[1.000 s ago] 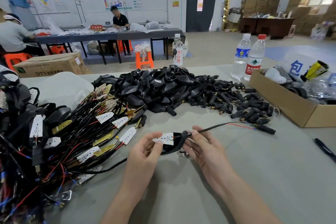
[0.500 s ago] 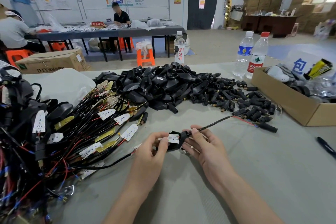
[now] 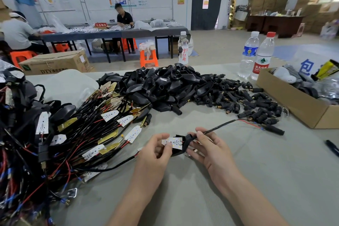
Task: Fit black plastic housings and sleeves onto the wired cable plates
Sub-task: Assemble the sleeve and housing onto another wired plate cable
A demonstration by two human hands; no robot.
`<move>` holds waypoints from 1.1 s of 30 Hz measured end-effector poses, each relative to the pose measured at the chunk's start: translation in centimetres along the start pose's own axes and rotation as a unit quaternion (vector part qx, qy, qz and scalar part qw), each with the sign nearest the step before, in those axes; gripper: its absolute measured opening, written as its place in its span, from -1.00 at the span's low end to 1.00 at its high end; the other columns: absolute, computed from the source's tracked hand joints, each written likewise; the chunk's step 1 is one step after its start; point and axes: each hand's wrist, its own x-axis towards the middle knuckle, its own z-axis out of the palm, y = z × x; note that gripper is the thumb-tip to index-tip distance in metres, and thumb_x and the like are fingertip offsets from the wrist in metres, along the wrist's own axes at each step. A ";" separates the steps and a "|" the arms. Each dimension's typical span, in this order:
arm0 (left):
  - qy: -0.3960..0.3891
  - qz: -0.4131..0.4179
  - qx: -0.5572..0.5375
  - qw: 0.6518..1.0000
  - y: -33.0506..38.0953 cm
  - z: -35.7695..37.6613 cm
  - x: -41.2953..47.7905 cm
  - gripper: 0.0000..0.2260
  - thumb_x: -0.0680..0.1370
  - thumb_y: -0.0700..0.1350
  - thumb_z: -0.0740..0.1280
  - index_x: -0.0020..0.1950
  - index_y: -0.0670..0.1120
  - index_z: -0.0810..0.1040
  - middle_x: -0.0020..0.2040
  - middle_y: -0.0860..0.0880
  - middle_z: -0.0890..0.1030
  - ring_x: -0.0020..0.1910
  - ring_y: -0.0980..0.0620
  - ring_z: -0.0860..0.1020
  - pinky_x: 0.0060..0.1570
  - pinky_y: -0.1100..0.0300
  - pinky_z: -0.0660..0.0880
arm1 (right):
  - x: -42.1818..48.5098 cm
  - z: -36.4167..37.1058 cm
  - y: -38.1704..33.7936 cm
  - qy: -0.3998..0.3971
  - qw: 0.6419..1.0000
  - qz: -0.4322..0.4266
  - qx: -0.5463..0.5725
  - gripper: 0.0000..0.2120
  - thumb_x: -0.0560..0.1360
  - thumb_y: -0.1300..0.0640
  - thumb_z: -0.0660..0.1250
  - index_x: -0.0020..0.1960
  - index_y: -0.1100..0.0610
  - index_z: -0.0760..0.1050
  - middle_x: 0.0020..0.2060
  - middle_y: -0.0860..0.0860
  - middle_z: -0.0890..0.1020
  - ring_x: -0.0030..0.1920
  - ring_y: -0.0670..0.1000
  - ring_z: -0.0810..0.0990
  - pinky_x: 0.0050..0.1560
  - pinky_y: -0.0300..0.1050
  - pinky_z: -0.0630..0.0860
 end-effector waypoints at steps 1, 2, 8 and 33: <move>0.002 0.001 0.012 1.000 0.0 0.0 0.0 -0.79 0.57 -0.03 0.37 0.06 0.33 0.54 -0.14 0.03 0.66 -0.16 0.05 0.60 -0.01 0.03 0.57 | 0.0 0.0 0.0 0.001 1.000 0.003 0.003 -0.91 0.60 0.21 0.30 0.06 0.12 0.57 -0.06 0.08 0.71 -0.09 0.04 0.65 -0.18 -0.12 0.64; 0.003 0.003 0.026 1.000 -0.1 0.0 0.0 -0.77 0.58 -0.04 0.37 0.06 0.33 0.53 -0.15 0.04 0.66 -0.19 0.08 0.59 -0.08 0.10 0.55 | 0.0 0.0 -0.1 0.001 1.000 0.006 0.005 -0.91 0.61 0.20 0.30 0.06 0.12 0.57 -0.07 0.08 0.71 -0.11 0.02 0.66 -0.18 -0.11 0.64; 0.005 0.011 0.111 0.994 -0.2 0.1 -0.2 -0.85 0.56 0.01 0.36 0.05 0.28 0.51 -0.06 0.10 0.59 -0.11 0.07 0.50 -0.10 0.21 0.41 | 0.0 -0.1 -0.1 -0.008 1.000 0.008 0.016 -0.89 0.62 0.18 0.27 0.08 0.15 0.55 -0.11 0.07 0.71 -0.19 -0.03 0.70 -0.18 -0.11 0.65; 0.045 -0.043 -0.090 0.994 1.4 -0.6 0.0 -0.91 0.58 -0.24 0.36 0.04 -0.07 0.59 -0.17 -0.03 0.72 -0.25 0.05 0.65 -0.27 0.28 0.53 | -1.0 0.8 -0.5 -0.055 0.993 0.045 0.090 -0.68 0.41 0.12 0.40 0.12 0.21 0.62 0.06 0.21 0.70 0.02 0.09 0.71 0.06 -0.07 0.63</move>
